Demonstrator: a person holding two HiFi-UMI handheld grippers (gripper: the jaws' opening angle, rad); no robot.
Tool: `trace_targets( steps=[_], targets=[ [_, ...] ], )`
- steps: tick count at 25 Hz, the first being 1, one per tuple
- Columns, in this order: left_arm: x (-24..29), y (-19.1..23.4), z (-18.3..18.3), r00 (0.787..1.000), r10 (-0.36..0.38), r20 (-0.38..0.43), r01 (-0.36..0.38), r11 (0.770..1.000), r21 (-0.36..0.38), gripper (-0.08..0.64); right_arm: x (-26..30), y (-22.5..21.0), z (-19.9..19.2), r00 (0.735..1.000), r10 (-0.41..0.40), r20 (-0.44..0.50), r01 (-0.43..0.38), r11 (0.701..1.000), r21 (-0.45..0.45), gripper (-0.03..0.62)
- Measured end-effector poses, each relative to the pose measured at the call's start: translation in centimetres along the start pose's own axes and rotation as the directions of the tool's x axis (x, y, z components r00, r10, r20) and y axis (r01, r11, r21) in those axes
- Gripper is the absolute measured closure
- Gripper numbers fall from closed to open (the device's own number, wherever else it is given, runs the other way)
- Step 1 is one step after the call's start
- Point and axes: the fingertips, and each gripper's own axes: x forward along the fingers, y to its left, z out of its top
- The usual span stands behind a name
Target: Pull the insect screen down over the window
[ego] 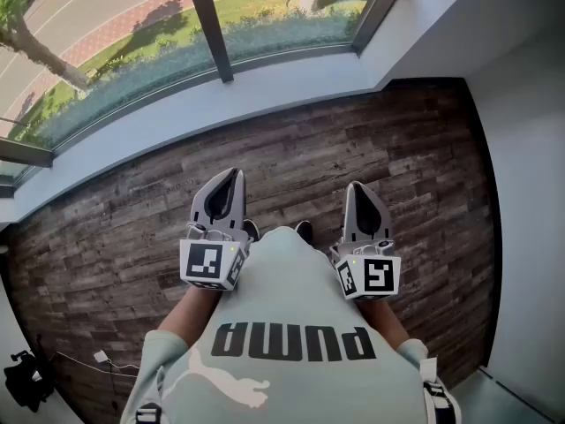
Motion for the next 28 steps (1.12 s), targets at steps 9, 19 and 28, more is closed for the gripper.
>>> trace_targets(
  steps=[9, 19, 28],
  targets=[
    [0.0, -0.5, 0.1, 1.000, -0.004, 0.004, 0.004, 1.000, 0.006, 0.547, -0.3, -0.4, 0.1, 1.000, 0.000, 0.003, 0.000, 1.000, 0.000, 0.588],
    [0.0, -1.8, -0.1, 1.000, -0.003, -0.002, 0.003, 1.000, 0.007, 0.548, -1.5, -2.0, -0.3, 1.000, -0.019, 0.016, 0.018, 0.998, 0.053, 0.588],
    [1.4, -5.8, -0.1, 1.000, -0.005, 0.000, 0.005, 1.000, 0.025, 0.548, -3.5, -6.3, -0.9, 0.999, -0.042, 0.019, 0.041, 0.997, 0.068, 0.588]
  ],
)
